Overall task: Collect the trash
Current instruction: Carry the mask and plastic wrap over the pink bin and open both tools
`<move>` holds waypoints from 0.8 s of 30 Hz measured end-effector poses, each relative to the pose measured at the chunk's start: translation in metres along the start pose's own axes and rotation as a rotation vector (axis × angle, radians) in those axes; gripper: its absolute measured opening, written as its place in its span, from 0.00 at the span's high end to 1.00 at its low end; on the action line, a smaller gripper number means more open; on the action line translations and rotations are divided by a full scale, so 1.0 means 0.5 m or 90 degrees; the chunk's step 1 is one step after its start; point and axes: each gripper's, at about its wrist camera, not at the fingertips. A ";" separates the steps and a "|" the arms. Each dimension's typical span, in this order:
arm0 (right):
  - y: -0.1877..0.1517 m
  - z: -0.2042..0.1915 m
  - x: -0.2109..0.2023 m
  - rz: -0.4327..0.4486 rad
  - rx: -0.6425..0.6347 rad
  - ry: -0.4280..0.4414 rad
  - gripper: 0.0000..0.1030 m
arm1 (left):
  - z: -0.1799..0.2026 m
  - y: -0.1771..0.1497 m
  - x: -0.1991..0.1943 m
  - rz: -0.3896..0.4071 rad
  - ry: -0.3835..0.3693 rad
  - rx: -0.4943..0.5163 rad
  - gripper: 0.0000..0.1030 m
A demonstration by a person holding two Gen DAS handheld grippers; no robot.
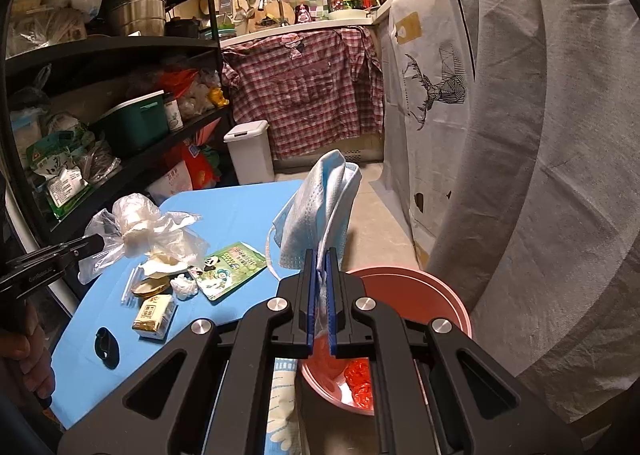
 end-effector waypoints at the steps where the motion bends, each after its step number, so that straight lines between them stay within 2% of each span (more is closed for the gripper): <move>1: -0.001 0.001 0.001 -0.001 -0.002 -0.002 0.95 | 0.003 -0.001 0.002 -0.001 -0.001 0.002 0.96; 24: -0.020 0.049 0.004 -0.016 0.007 -0.053 0.95 | 0.090 -0.025 0.052 -0.028 -0.023 0.041 0.96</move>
Point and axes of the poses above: each gripper's, at about its wrist camera, not at the fingertips, and x roughly the way its jaws point, z to its right, y to its top, and after that the axes turned 12 degrees about -x, right-handed
